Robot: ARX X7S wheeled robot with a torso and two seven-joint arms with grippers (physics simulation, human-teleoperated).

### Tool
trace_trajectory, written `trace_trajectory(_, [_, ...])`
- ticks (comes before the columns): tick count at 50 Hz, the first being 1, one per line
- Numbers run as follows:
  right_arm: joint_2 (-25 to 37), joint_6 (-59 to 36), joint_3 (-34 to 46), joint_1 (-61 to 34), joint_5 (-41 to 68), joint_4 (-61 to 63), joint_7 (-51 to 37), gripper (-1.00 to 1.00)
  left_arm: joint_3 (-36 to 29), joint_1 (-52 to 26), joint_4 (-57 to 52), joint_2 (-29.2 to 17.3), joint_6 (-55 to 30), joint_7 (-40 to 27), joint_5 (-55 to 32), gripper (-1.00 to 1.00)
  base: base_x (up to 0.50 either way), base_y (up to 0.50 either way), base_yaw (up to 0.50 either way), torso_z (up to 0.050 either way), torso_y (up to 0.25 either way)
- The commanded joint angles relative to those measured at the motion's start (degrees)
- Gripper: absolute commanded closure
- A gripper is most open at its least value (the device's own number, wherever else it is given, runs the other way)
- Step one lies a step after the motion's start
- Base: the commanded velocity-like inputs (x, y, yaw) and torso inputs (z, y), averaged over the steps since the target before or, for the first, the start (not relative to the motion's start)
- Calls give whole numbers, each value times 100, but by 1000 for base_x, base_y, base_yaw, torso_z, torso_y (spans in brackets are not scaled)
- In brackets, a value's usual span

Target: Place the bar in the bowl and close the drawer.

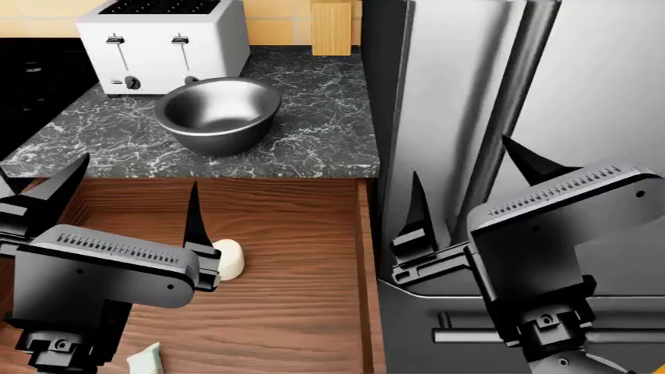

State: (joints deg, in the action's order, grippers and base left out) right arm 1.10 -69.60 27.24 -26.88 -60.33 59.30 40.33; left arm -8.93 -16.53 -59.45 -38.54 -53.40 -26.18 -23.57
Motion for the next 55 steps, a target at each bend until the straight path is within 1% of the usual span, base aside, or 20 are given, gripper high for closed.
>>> trace_trajectory(1, [73, -302, 319, -305, -600, -56, 510, -100, -123, -133, 45, -267, 69, -371, -378, -100, 27, 289, 0, 0, 0])
trace_trajectory(12, [88, -515, 534, -481, -1010, -59, 844, -100, -47, -25, 18, -445, 190, -488, -553, -100, 27, 289, 0, 0, 0])
trace_trajectory(19, [137, -528, 500, -533, -913, -107, 803, -100, -100, -52, 60, -518, 254, -584, -619, -100, 28, 291, 0, 0, 0])
trace_trajectory(24, [186, -624, 550, -743, -1083, -196, 1038, -100, -275, -157, 162, -499, 290, -603, -548, -100, 28, 290, 0, 0, 0])
trace_trajectory(38, [277, -803, 700, -1088, -1425, -369, 1525, -100, -174, -163, 117, -638, 296, -676, -708, -100, 27, 290, 0, 0, 0])
trace_trajectory(43, [281, -747, 633, -1066, -1190, -407, 1321, -100, -106, -122, 73, -697, 308, -720, -798, -100, 28, 289, 0, 0, 0])
trace_trajectory(55, [307, -744, 721, -1004, -1222, -375, 1299, -100, -206, -158, 119, -764, 369, -814, -840, -100, 9, 234, 0, 0, 0])
